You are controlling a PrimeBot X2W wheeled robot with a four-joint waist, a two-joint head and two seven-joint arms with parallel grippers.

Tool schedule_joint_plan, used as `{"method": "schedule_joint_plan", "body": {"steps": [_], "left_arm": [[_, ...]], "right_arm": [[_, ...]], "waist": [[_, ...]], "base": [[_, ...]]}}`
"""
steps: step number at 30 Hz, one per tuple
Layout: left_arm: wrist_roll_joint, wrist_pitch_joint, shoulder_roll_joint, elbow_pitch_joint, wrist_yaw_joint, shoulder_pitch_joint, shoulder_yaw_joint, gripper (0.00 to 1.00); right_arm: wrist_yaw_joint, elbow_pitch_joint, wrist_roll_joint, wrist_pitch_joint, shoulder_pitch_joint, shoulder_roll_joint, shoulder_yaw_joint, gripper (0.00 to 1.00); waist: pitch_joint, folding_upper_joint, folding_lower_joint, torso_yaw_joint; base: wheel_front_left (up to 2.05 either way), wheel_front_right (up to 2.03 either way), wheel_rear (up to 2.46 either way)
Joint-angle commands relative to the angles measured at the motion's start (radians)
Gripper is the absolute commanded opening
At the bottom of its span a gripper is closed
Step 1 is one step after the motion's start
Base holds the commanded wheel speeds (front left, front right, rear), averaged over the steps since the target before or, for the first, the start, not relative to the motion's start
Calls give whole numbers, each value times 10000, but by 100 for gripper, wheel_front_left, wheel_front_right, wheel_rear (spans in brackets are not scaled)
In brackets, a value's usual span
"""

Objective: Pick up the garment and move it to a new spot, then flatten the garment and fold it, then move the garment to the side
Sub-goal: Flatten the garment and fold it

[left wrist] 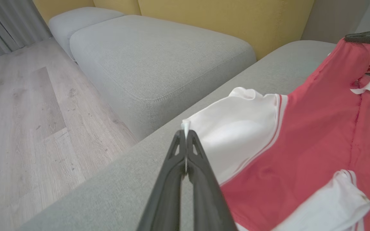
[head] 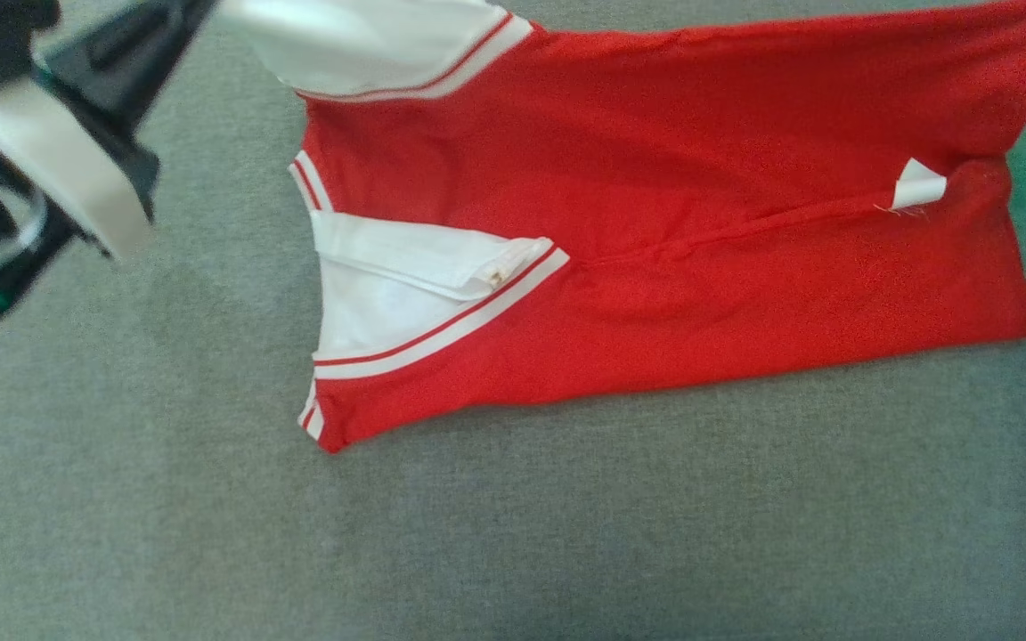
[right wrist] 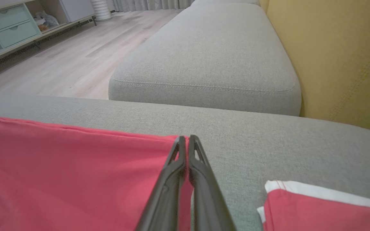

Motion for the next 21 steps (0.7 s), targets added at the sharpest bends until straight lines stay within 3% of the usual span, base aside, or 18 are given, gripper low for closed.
{"method": "schedule_joint_plan", "body": {"steps": [1, 14, 21], "left_arm": [[-27, -182, 534, -307, 170, -65, 415, 0], [-63, -903, 924, -2545, 1193, 1852, 193, 0], [129, -790, 1198, -3272, 1681, 2714, 81, 0]], "right_arm": [[-9, -302, 107, -184, 520, -489, -165, 0], [-9, -1463, 62, -522, 2809, -1171, -1322, 0], [-9, -1805, -231, -469, 4049, -1037, -2221, 0]], "waist": [[-98, 0, 1, 123], [-418, 0, 1, 423], [-635, 0, 1, 478]], "base": [[0, 0, 0], [0, 0, 0], [0, 0, 0]]}}
